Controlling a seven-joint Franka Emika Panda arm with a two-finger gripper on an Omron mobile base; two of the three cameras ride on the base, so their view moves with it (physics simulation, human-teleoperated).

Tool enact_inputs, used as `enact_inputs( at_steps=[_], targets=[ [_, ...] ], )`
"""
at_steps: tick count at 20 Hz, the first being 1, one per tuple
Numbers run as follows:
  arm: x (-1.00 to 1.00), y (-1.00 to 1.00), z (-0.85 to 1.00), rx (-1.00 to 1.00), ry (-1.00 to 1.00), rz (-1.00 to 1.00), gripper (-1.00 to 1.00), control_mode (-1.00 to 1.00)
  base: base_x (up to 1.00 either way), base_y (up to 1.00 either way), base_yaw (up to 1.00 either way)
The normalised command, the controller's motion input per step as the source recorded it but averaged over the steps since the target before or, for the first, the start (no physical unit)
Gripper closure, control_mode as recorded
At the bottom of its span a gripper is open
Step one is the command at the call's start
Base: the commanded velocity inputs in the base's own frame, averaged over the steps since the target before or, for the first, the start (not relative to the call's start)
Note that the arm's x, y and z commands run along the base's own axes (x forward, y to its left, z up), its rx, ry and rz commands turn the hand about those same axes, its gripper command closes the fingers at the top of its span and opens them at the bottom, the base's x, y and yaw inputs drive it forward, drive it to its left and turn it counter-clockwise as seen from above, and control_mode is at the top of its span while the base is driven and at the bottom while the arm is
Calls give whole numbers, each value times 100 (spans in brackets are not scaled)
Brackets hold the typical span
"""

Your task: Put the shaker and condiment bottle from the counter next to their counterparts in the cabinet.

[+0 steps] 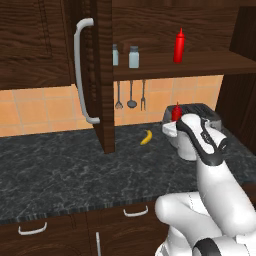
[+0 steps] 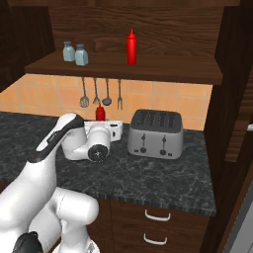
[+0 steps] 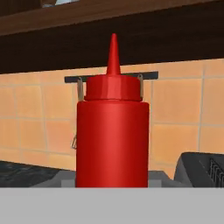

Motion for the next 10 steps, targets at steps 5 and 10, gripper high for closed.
enact_inputs(
  at_steps=[5,10],
  targets=[
    [0,-34,69,0,5,-14,100,-100,0,0,0],
    [0,-50,63,1,9,-14,100,-100,0,0,0]
  ],
)
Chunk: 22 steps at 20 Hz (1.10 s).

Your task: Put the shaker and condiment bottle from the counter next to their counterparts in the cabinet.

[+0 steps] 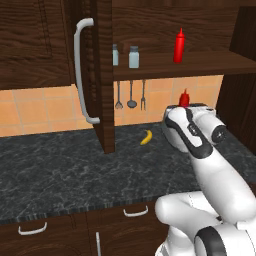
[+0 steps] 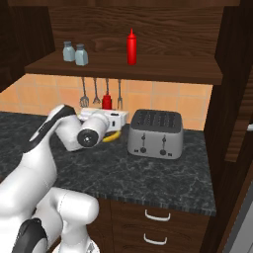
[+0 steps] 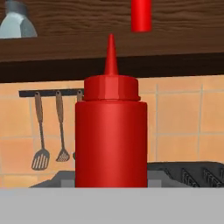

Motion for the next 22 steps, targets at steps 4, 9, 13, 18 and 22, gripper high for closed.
enact_inputs(
  at_steps=[4,9,13,18,22],
  targets=[
    [0,-46,63,0,4,-10,100,-100,0,0,0],
    [0,-36,74,0,0,-8,100,-100,0,0,0],
    [0,-39,71,0,0,-9,100,-100,0,0,0],
    [0,-31,63,0,0,-7,100,-100,0,0,0],
    [0,-31,62,0,0,-7,100,-100,0,0,0]
  ],
)
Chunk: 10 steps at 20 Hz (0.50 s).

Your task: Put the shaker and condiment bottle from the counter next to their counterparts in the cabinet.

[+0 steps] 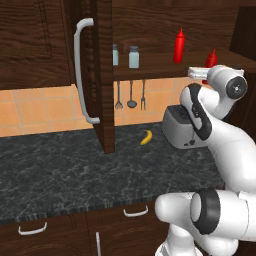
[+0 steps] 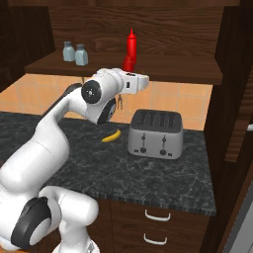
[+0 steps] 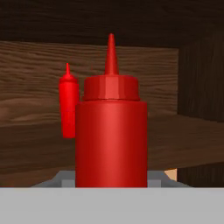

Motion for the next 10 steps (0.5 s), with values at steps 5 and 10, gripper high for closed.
enact_inputs(
  at_steps=[5,10],
  targets=[
    [19,-22,39,0,0,-4,100,-100,0,0,0],
    [40,-27,21,0,0,-1,100,-100,0,0,0]
  ],
)
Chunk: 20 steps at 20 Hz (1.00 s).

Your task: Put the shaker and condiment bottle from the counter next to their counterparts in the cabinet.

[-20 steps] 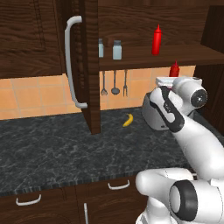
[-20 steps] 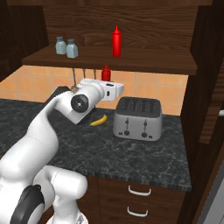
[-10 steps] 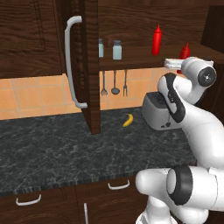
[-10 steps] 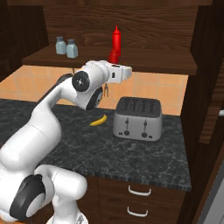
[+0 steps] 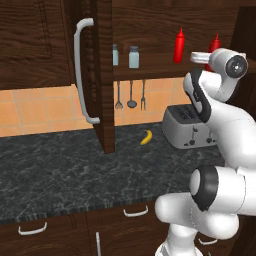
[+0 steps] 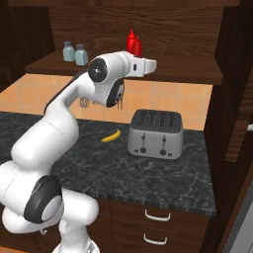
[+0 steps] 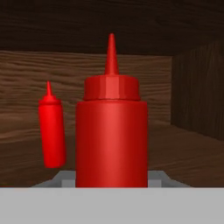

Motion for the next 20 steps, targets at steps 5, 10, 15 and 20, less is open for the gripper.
enact_inputs(
  at_steps=[5,10,15,20],
  targets=[
    [29,-39,0,0,1,0,100,-100,0,0,0],
    [41,-12,0,0,0,0,100,-100,0,0,0],
    [28,-12,0,0,0,0,100,-100,0,0,0],
    [13,-14,-1,0,-4,0,100,-100,0,0,0]
  ],
)
